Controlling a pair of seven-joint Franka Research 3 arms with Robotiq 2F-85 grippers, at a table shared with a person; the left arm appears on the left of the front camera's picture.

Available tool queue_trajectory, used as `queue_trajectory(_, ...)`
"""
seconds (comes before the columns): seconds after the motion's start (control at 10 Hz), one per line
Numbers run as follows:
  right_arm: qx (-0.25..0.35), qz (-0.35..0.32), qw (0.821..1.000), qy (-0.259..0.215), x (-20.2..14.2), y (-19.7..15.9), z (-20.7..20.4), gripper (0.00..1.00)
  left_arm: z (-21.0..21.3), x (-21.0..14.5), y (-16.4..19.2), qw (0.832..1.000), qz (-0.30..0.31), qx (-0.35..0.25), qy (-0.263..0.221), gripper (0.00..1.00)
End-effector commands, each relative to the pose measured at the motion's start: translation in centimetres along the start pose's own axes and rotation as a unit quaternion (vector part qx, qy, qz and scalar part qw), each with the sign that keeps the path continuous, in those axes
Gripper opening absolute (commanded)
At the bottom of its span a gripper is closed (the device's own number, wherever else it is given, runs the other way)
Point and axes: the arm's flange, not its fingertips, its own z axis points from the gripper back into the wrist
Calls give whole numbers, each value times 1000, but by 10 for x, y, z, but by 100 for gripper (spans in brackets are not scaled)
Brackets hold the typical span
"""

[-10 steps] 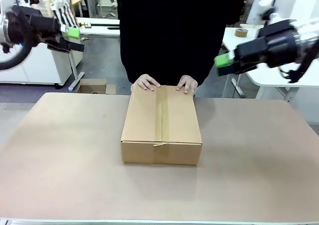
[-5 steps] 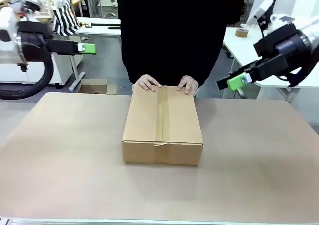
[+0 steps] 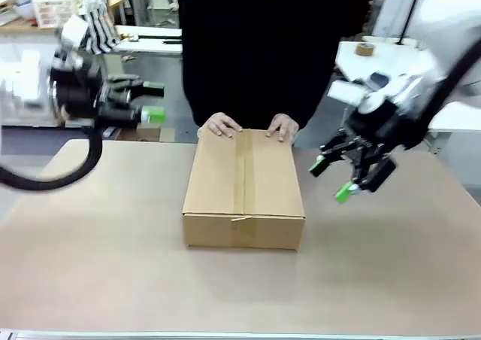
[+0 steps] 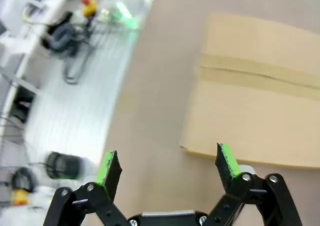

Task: Pack the gift set into the box.
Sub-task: Press and hold the closed box until the human finishes sealing it.

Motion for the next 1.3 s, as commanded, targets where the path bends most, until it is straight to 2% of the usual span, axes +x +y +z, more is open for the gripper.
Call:
queue_trajectory(0.0,-86,14,995,-44,-16,-4,-20,100,-18,-38,-19,996,-77,-24,32,100)
queue_trajectory(0.1,-116,-6,991,-63,-5,0,-14,100,-15,-51,-12,985,38,-104,131,100)
queue_trajectory(0.2,-41,8,999,-6,-17,-7,-6,100,-13,-17,-10,998,-50,-22,15,100)
queue_trajectory(0.3,-77,-6,997,-26,-22,-9,-8,100,-13,-17,-10,998,-50,-22,15,100)
queue_trajectory(0.4,-205,-24,977,-60,-13,-5,8,100,-13,-17,-10,998,-50,-22,15,100)
queue_trajectory(0.5,-193,28,975,-105,-8,-37,-6,100,-18,-37,-12,997,-40,-49,50,100)
queue_trajectory(0.6,-185,37,972,-139,-13,-60,-21,100,-47,-45,-10,994,-85,-13,67,100)
queue_trajectory(0.8,-170,37,974,-144,-27,-84,-37,100,-85,-71,-8,990,-82,-31,111,100)
queue_trajectory(1.0,-125,19,980,-151,-39,-98,-57,100,-107,-84,-12,994,-76,-15,74,100)
queue_trajectory(1.2,-98,-10,981,-166,-50,-99,-70,100,-120,-97,-9,994,-65,-28,83,100)
